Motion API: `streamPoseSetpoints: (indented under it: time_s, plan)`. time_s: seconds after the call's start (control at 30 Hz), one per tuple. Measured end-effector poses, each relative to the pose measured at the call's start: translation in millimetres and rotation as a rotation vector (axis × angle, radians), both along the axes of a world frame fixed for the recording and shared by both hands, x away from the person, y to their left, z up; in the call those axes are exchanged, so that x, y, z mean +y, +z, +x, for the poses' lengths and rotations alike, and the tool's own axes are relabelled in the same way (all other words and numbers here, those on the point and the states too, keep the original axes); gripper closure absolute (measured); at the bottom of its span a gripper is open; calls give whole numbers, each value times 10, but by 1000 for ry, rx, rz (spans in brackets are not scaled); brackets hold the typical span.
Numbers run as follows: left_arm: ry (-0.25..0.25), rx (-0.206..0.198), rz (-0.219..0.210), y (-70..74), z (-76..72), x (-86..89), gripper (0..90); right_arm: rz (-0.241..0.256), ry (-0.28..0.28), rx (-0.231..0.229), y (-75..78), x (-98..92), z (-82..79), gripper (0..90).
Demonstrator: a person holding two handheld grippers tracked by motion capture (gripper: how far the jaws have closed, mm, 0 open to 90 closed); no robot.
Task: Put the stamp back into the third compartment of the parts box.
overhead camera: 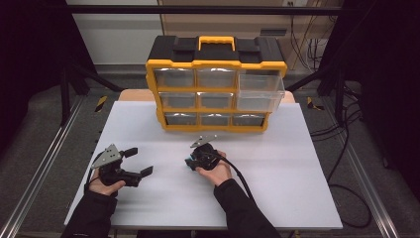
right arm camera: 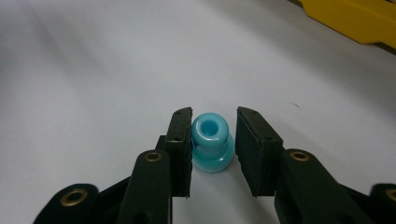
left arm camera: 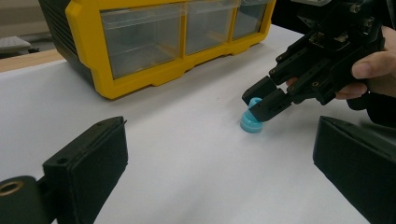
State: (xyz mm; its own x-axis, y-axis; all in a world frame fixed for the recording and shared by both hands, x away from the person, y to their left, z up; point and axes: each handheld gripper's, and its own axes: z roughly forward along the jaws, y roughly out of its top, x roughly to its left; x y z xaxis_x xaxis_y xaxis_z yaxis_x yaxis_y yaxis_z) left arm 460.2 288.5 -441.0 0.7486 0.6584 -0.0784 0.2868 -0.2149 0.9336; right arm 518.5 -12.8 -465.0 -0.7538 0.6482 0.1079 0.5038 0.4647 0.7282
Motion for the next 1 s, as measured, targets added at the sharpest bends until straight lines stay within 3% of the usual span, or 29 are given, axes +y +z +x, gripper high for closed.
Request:
streamPoseSetpoints:
  time_s: [0.63, 1.0]
  plan:
    - [0, 0, 2, -1, 0, -2, 28, 19, 3, 13, 57, -46, 3, 721]
    - [1, 0, 3, -3, 1, -3, 28, 34, 20, -21, 209, -68, -46, 721]
